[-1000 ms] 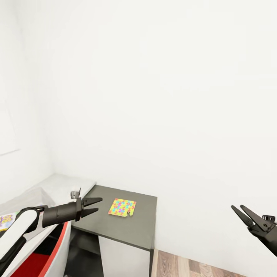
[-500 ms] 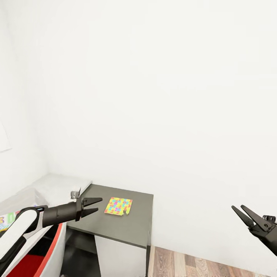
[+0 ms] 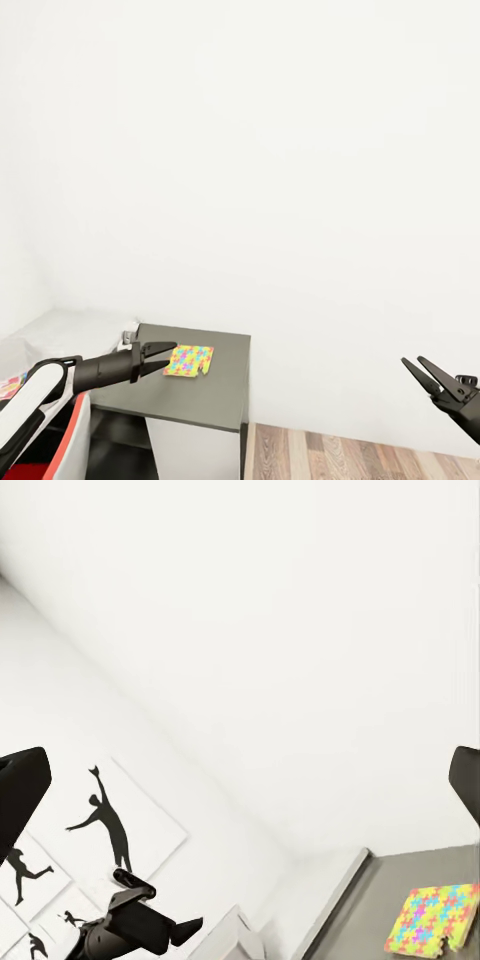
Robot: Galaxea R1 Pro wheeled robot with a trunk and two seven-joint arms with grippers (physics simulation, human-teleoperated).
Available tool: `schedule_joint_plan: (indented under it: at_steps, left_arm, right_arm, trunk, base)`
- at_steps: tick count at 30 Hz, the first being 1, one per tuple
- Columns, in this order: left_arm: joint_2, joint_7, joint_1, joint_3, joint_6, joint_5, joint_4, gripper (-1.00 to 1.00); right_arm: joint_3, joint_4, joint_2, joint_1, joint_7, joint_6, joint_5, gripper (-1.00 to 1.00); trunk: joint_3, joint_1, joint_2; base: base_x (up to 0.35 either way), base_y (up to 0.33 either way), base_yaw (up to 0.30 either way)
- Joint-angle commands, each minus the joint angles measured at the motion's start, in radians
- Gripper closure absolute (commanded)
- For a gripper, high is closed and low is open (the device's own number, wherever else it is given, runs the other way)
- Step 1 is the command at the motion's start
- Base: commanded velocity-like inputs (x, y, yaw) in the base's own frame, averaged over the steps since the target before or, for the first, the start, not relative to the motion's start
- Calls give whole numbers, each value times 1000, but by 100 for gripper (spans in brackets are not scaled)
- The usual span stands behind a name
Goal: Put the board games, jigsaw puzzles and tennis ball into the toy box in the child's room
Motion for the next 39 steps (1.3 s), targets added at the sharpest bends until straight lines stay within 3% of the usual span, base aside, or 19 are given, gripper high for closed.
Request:
schedule_joint_plan:
  at_steps: [1,12,39]
  left_arm:
    - [1,-10,0,-1,0,-8,1,-100]
    - [1,-10,0,0,0,-9,1,-100]
    - [-1,-10,0,1,0,-10,2,-100]
  right_arm:
    - [0,1,0,0,0,6,-4,-100]
    - [1,1,1,0,2,3,-3,-100]
    - [0,-1,2,0,2,0,1,-100]
  trunk:
    - [-1,1,-1]
    - [-8,1,-1]
    - [-10,1,-1]
  base:
    - [185,84,-245]
    - [99,28,-207]
    - [172,3,-7]
